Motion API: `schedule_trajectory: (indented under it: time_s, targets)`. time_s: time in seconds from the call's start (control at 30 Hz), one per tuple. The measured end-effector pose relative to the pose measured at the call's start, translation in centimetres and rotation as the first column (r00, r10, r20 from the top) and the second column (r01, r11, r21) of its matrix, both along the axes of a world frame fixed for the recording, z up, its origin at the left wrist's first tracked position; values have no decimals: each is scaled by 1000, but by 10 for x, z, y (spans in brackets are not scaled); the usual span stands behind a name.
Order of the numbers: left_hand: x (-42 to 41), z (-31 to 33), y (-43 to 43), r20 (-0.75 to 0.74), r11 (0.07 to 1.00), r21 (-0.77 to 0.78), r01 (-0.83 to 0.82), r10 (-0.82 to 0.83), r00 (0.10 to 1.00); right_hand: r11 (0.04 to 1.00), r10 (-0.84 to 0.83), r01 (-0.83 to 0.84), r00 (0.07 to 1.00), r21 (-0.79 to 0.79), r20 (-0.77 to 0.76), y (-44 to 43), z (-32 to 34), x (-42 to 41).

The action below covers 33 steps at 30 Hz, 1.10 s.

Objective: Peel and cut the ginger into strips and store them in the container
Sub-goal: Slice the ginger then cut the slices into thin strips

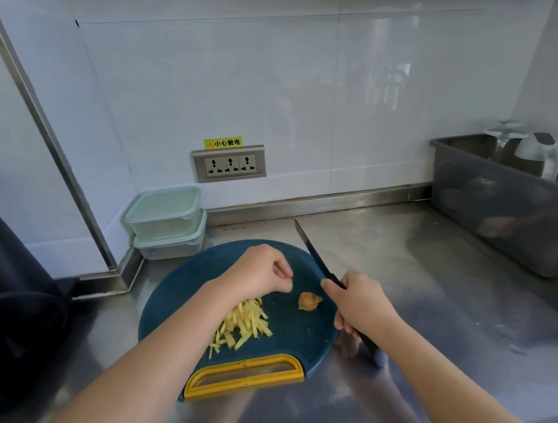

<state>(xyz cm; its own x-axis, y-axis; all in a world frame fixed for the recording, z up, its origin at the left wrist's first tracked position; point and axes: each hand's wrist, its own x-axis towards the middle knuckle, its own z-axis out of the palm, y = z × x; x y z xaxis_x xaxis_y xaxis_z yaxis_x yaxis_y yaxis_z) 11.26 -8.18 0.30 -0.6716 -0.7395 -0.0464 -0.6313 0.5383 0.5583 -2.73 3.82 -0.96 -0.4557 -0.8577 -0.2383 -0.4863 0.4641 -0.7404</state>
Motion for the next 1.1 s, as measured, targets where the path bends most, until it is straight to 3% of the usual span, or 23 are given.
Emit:
schedule_trajectory:
  time_s: [0.1, 0.47, 0.77, 1.1]
  targets:
    - [-10, -1, 10, -26, 995, 25, 95, -95, 995, 1000, -1, 1, 1000, -5, 23, 0, -1, -1]
    - [-10, -5, 16, -11, 978, 24, 207, -207, 978, 1000, -2, 2, 1000, -2, 8, -2, -1, -2]
    - [-12, -12, 24, -38, 981, 48, 189, -187, 982, 1000, -11, 11, 1000, 17, 2, -3, -2, -1]
    - [-16, -3, 21, 123, 962, 42, 272, -275, 954, 989, 108, -109, 994, 99, 14, -4, 12, -14]
